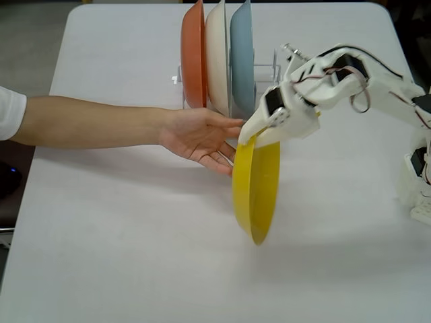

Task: Can you put the plate away?

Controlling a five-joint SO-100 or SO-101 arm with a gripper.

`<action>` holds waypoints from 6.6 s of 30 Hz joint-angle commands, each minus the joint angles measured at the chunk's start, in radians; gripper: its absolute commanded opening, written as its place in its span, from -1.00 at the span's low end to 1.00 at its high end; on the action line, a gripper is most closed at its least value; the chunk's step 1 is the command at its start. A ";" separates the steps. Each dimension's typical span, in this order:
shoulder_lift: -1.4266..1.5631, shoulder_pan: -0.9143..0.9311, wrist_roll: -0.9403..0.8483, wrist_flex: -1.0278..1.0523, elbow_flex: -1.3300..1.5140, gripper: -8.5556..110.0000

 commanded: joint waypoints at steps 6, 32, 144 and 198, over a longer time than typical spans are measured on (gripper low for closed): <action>0.382 -0.034 -0.094 -0.048 0.025 -0.87; 0.989 0.264 -0.891 -0.242 0.652 -0.87; 1.707 0.009 0.006 -0.565 2.042 -0.57; 1.709 0.144 0.031 -0.594 2.276 -0.86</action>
